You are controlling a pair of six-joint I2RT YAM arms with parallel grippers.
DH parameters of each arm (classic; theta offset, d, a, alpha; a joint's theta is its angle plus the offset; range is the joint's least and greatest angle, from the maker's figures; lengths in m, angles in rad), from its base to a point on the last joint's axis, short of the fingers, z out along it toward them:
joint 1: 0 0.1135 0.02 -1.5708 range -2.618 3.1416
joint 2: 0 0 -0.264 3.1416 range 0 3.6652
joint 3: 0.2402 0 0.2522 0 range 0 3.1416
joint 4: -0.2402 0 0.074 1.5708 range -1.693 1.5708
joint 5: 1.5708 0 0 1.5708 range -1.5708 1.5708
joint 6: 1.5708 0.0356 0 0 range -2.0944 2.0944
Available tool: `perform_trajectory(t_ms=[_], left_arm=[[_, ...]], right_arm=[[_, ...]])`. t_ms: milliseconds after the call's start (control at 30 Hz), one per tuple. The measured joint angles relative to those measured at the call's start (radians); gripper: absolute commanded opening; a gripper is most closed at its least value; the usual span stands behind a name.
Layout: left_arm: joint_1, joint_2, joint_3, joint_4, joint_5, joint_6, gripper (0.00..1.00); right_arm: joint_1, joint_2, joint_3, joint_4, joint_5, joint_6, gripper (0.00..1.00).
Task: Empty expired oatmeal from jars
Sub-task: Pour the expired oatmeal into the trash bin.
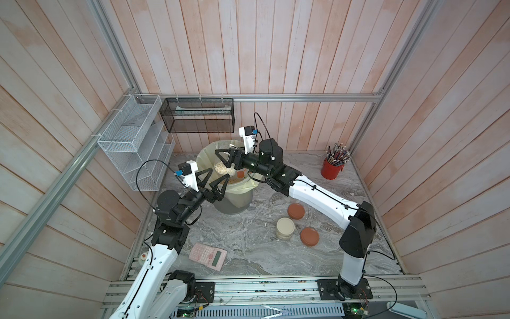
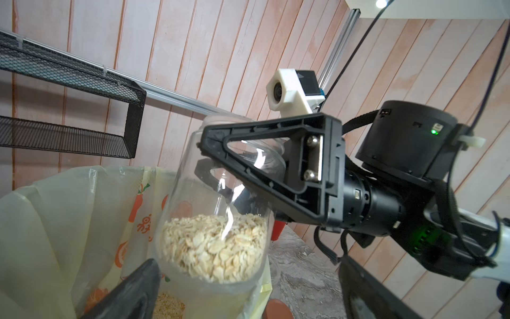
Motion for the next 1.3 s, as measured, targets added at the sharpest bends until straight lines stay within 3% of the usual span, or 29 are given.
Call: perform_trajectory(t_ms=[267,733,1300], left_arm=[[-0.001,-0.057,-0.021,-0.014,-0.018,-0.229,1.0],[-0.009,-0.097,-0.064,-0.043,-0.082,-0.573,1.0],[-0.077,-0.101,-0.089,-0.004,-0.216,-0.781,1.0]], right_arm=[[0.008,0.006,-0.021,0.061,0.076,0.046,0.47],[0.07,0.006,-0.196,0.209,0.256,0.211,0.46],[0.11,-0.017,-0.219,0.295,0.47,0.427,0.45]])
